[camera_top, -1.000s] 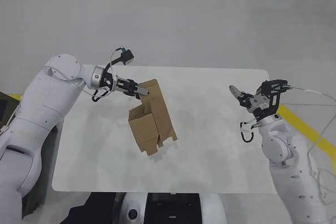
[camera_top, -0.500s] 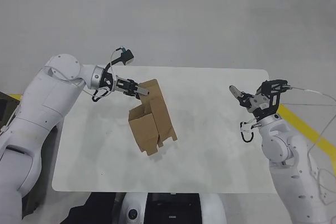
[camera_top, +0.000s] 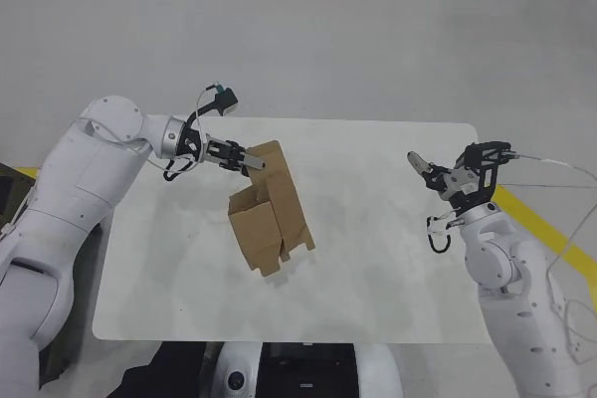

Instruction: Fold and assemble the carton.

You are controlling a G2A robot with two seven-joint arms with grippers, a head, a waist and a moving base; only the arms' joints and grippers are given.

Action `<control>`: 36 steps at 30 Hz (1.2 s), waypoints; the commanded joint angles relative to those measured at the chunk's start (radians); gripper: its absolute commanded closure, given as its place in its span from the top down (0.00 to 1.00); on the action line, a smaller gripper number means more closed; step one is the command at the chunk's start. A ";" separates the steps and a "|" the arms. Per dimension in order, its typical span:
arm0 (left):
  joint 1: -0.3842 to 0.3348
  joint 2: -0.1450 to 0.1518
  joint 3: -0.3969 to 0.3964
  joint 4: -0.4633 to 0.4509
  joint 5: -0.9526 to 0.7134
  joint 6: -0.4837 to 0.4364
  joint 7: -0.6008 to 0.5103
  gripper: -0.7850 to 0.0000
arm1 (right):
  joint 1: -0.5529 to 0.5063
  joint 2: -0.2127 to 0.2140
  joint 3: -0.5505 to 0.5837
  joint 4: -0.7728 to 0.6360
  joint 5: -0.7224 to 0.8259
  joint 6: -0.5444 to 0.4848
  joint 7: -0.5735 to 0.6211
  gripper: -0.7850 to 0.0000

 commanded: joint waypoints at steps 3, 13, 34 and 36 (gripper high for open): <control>0.000 0.000 0.000 0.000 0.000 0.000 0.000 0.00 | 0.000 0.000 0.000 0.000 0.000 0.000 0.000 1.00; 0.008 -0.016 0.000 -0.049 0.027 0.025 0.024 0.00 | 0.005 -0.002 -0.034 0.007 0.111 -0.110 0.100 1.00; -0.073 -0.114 0.066 0.063 0.013 -0.003 0.003 0.00 | 0.152 -0.011 -0.186 0.152 0.817 -0.342 0.617 1.00; -0.076 -0.122 0.071 0.066 0.001 0.001 0.000 0.00 | 0.165 -0.010 -0.197 0.164 0.852 -0.346 0.650 1.00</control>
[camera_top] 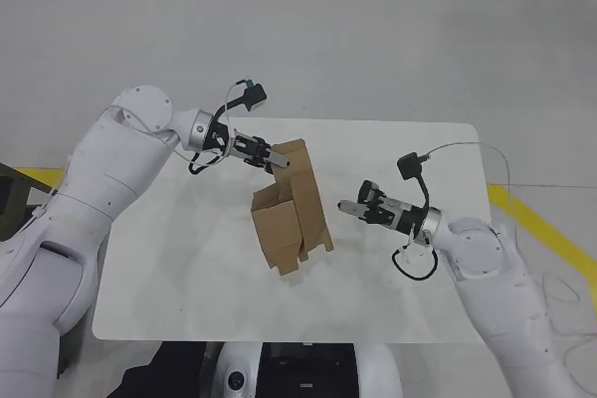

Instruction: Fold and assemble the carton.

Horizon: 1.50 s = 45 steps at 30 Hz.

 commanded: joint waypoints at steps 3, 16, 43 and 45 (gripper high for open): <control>-0.001 -0.004 0.002 0.003 -0.008 0.003 -0.003 0.00 | 0.020 -0.002 -0.022 0.032 0.099 -0.007 0.045 1.00; -0.001 -0.004 0.002 0.003 -0.008 0.003 -0.003 0.00 | 0.053 -0.001 -0.010 0.103 0.179 -0.025 0.048 1.00; -0.002 -0.066 0.036 -0.026 -0.090 0.025 -0.025 0.00 | 0.226 -0.015 -0.147 0.314 0.582 -0.088 0.434 1.00; -0.008 -0.076 0.047 -0.023 -0.099 0.032 -0.032 0.00 | 0.243 -0.017 -0.171 0.321 0.594 -0.080 0.442 1.00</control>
